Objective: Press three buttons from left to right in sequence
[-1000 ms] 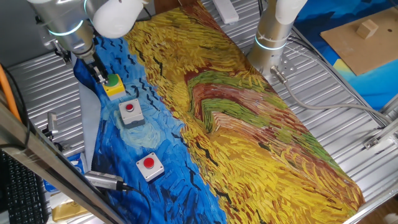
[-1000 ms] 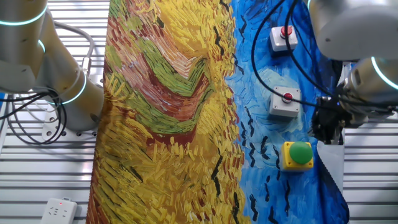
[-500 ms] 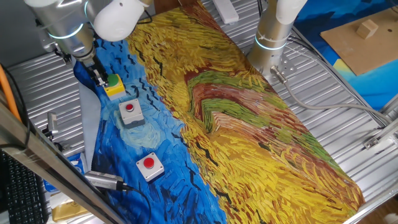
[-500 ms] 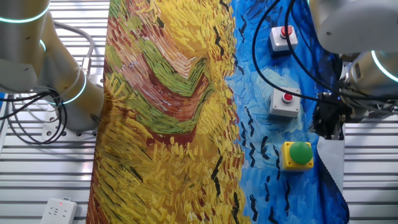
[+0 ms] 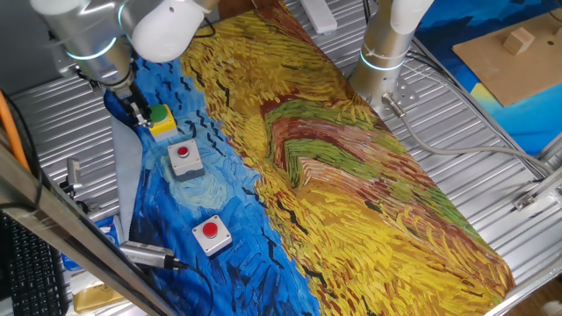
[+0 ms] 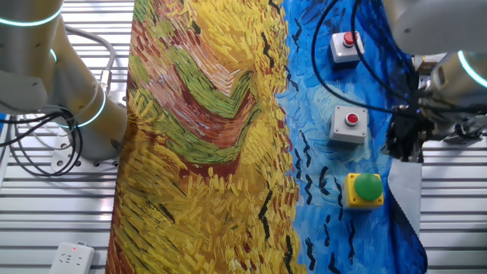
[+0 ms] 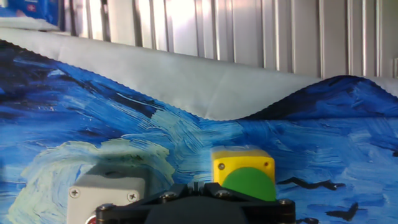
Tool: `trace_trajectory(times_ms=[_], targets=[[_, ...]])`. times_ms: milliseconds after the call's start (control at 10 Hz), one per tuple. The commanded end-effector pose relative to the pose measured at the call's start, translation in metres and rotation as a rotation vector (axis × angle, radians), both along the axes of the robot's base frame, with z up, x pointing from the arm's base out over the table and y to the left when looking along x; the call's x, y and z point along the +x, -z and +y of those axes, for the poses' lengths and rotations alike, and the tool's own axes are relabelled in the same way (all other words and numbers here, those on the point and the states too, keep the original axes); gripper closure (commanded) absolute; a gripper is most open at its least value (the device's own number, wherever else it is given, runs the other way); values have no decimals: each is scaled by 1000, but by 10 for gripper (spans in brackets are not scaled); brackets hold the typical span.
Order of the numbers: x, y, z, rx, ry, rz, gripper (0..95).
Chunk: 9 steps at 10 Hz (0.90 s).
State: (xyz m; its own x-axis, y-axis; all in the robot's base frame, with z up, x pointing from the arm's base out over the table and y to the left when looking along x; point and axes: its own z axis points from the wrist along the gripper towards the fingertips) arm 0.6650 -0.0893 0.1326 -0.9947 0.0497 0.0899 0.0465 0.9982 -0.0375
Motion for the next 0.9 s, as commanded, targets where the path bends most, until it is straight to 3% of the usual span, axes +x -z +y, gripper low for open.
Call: trace_trajectory(times_ms=[100, 500, 900], targets=[[5, -1, 7, 1, 7, 4, 950], [5, 5, 8, 1, 12, 8, 950], [8, 30, 8, -1, 15, 6, 950]])
